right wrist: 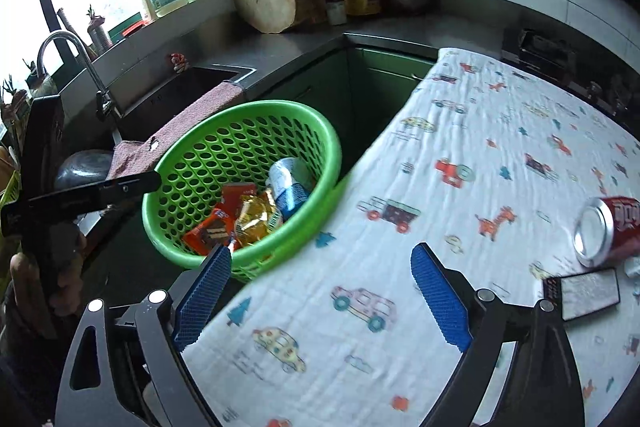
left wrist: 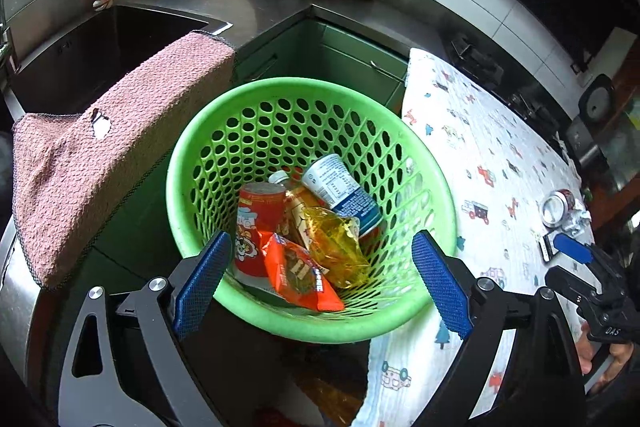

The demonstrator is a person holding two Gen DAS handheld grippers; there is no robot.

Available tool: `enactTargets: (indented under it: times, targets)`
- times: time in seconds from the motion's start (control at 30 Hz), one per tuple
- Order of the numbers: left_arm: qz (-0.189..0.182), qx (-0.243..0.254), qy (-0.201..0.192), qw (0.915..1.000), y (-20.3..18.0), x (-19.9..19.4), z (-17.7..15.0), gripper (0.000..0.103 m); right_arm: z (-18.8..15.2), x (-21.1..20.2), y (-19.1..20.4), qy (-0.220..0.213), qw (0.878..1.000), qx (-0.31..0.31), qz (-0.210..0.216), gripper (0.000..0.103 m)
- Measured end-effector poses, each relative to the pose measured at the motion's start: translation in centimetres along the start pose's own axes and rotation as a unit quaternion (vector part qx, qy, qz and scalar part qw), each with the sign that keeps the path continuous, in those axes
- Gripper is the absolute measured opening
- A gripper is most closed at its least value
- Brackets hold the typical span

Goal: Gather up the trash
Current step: 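Grasp the white plastic lid with the right tool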

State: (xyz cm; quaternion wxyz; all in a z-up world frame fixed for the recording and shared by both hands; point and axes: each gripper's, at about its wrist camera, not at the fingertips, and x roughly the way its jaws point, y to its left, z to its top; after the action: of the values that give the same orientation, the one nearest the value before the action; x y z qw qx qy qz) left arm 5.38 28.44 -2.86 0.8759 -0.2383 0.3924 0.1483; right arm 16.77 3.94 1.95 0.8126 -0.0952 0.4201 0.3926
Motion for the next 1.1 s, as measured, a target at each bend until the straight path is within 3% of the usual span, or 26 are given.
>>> enactTargets:
  times: [0.27,0.57,0.8,1.1]
  targets:
    - [-0.025,0.054,0.009,0.9982,-5.7,0.7,-0.9,0.093,-7.0,-6.9,-9.4,-0.006,0.993,0.059,-0.106,0.091]
    - [-0.051,0.111,0.033,0.9919,-12.4,2.5,-2.3,0.094,-14.1,-13.3,-18.4,-0.007,0.971,0.121,-0.206,0.093]
    - [-0.064,0.162,0.045,0.9837,-17.8,3.7,-3.5,0.095,-17.3,-14.6,-22.6,0.003,0.963,0.151,-0.225,0.094]
    - [-0.072,0.208,0.064,0.9733,-23.5,5.5,-4.4,0.095,-18.8,-13.7,-25.1,0.015,0.963,0.158,-0.216,0.096]
